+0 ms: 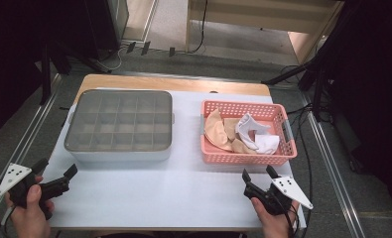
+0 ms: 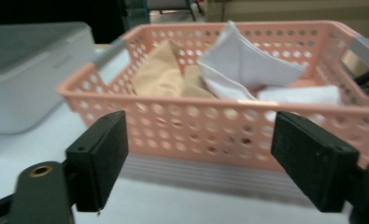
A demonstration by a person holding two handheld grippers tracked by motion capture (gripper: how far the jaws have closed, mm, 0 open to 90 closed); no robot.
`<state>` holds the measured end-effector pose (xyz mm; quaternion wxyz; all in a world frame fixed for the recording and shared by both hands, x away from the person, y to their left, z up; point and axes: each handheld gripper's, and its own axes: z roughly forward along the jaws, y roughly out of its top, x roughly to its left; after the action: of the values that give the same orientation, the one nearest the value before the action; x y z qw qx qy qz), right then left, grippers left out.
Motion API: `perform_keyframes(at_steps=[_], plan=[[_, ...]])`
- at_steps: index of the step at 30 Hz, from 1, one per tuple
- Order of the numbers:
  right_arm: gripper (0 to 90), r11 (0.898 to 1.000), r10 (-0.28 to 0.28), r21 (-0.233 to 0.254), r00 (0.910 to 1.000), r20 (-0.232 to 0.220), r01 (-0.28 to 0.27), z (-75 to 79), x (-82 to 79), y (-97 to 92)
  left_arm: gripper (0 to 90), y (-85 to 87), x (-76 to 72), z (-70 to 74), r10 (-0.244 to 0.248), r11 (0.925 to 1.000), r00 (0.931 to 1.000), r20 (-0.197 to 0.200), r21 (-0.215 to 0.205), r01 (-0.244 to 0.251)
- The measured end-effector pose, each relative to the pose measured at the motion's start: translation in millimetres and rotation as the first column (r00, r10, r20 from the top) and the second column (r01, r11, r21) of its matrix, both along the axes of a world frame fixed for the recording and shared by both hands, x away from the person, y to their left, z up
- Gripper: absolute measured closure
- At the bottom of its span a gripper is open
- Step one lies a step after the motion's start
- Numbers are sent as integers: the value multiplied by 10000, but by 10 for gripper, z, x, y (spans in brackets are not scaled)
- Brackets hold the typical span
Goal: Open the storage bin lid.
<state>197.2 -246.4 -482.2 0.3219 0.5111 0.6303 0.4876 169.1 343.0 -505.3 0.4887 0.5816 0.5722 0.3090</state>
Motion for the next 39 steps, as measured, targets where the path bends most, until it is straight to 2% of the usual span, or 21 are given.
perform_keyframes(at_steps=[1, 5, 9, 13, 17, 18, 22, 24, 29, 32, 35, 39], plan=[[206, 9998, 165, 130, 9999, 4, -165, 46, 4, 43, 0, 7, 2, 18, 27, 10000, 10000, -4, 96, -27], [204, 9972, 742, 113, 9972, 96, -743, 181, 43, 247, 0, 44, 45, 84, 135, 9997, 9999, 87, 214, -137], [207, 9954, 946, 109, 9955, 70, -947, 228, 93, 384, 0, 136, 141, 149, 296, 9995, 9995, 134, -71, -295], [208, 9943, 1061, 121, 9943, 49, -1062, 246, 149, 481, 0, 156, 187, 175, 313, 9994, 9994, 114, -173, -311], [193, 9943, 1037, 259, 9946, 45, -1038, 268, 192, 555, 0, 122, 254, 183, -7, 9999, 9999, -127, -108, 5], [193, 9934, 1119, 265, 9937, 7, -1119, 290, 225, 618, 4, 103, 285, 187, -235, 9995, 9994, -256, -234, 229], [200, 9922, 1235, 183, 9923, -31, -1234, 329, 264, 734, 4, 79, 313, 205, -399, 9990, 9987, -328, -209, 392], [204, 9908, 1344, 151, 9909, -47, -1343, 351, 293, 810, 4, 81, 349, 218, -786, 9962, 9958, -461, -425, 766], [226, 9851, 1711, 183, 9852, -133, -1708, 382, 396, 1026, 4, 45, 392, 252, -1020, 9947, 9919, -751, 61, 1027], [236, 9841, 1769, 184, 9841, -157, -1766, 386, 428, 1105, 33, 44, 426, 282, -858, 9960, 9930, -817, 196, 877], [263, 9837, 1798, 81, 9830, -377, -1796, 391, 481, 1238, 68, 40, 482, 310, -723, 9967, 9939, -831, 321, 752], [293, 9813, 1915, -84, 9801, -525, -1922, 392, 545, 1408, 123, 17, 572, 341, -635, 9967, 9926, -1036, 434, 682]])
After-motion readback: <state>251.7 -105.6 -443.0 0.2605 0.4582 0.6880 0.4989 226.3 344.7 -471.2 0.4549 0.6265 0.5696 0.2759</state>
